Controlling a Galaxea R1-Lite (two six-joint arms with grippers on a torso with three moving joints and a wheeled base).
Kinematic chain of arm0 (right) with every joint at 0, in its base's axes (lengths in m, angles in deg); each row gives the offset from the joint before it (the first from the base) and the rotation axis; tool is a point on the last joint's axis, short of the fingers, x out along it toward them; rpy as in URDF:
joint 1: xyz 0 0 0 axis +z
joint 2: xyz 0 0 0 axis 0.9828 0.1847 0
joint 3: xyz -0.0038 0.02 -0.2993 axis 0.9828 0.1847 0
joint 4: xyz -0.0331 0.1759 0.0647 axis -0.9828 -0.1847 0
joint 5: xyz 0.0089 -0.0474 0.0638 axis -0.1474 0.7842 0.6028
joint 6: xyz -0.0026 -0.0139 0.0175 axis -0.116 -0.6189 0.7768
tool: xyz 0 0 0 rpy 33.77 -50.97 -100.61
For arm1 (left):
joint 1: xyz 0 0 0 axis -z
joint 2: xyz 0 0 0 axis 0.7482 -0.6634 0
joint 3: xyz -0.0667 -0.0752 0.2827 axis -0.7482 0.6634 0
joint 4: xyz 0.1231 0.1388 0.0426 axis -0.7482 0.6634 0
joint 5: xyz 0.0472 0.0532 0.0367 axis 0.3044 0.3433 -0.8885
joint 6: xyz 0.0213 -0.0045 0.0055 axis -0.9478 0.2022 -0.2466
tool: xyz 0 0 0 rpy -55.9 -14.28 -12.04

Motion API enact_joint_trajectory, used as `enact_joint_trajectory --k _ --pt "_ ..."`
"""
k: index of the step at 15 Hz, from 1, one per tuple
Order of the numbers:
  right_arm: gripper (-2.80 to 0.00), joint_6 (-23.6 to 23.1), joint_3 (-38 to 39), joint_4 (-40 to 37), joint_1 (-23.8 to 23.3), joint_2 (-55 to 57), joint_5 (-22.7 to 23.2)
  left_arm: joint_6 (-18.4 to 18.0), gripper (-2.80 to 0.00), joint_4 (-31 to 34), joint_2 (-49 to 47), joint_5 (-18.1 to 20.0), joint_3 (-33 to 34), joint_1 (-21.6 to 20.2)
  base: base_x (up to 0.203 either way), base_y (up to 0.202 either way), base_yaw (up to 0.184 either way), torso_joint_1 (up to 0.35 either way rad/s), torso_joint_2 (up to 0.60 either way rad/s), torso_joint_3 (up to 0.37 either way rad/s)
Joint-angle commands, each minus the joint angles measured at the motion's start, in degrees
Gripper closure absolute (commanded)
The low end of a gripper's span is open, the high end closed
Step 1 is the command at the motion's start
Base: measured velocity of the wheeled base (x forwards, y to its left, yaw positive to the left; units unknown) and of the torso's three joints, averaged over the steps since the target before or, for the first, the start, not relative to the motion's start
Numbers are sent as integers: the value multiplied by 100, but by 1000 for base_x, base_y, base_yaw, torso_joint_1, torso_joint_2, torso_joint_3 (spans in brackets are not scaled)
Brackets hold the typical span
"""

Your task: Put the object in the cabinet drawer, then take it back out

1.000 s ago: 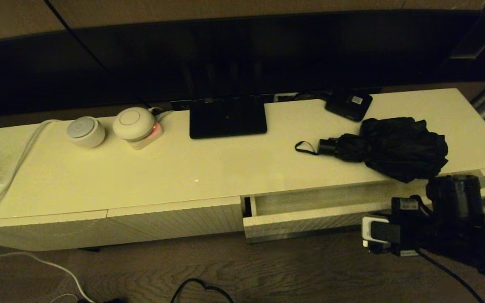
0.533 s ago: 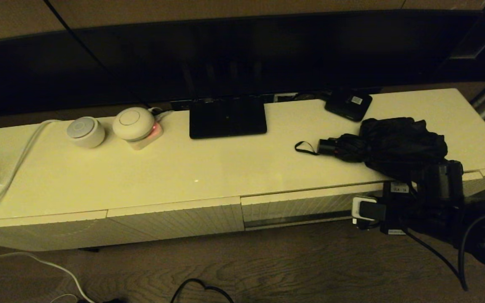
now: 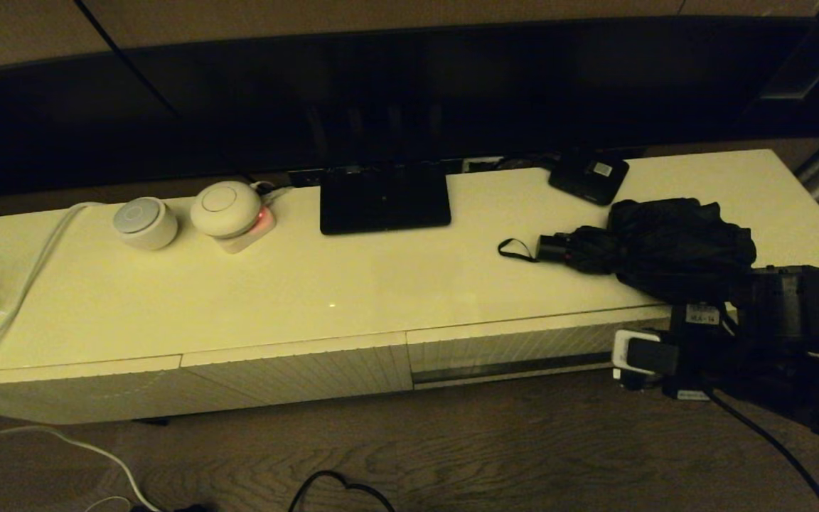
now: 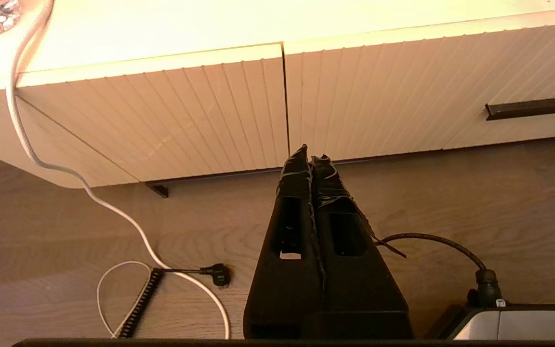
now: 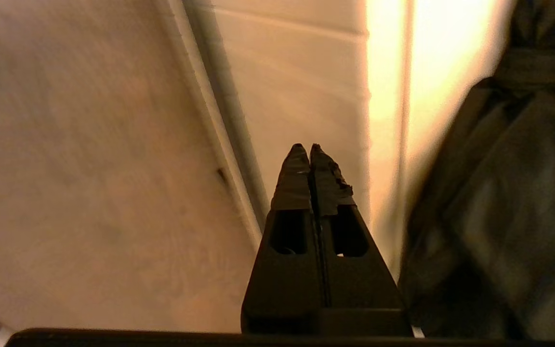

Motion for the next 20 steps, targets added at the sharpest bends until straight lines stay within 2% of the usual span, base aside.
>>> enact_joint_trajectory --k 1,5,6,11,14,16,17,18,20 --pt "0 -9 400 -489 52 -1423 8 0 0 -1 0 -2 18 -2 0 0 0 0 0 0" --pt "0 224 913 -1352 35 -3513 -176 0 0 -1 0 -2 18 -2 0 0 0 0 0 0" --pt "0 406 991 -1517 -35 -4070 -225 0 0 -1 0 -2 18 -2 0 0 0 0 0 0" --pt "0 1849 838 -2648 -655 -6555 -417 0 0 -1 0 -2 18 -2 0 0 0 0 0 0" --pt "0 3306 843 -3694 -911 -8044 -770 0 0 -1 0 -2 18 -2 0 0 0 0 0 0" --pt "0 4944 887 -4655 -1016 -8682 -1137 0 0 -1 0 -2 18 -2 0 0 0 0 0 0" --pt "0 5602 995 -5094 -1059 -8928 -1228 0 0 -1 0 -2 18 -2 0 0 0 0 0 0" --pt "0 5880 1087 -5400 -1087 -9047 -1268 0 0 -1 0 -2 18 -2 0 0 0 0 0 0" --pt "0 5976 1412 -5433 -1095 -9206 -1180 0 0 -1 0 -2 18 -2 0 0 0 0 0 0"
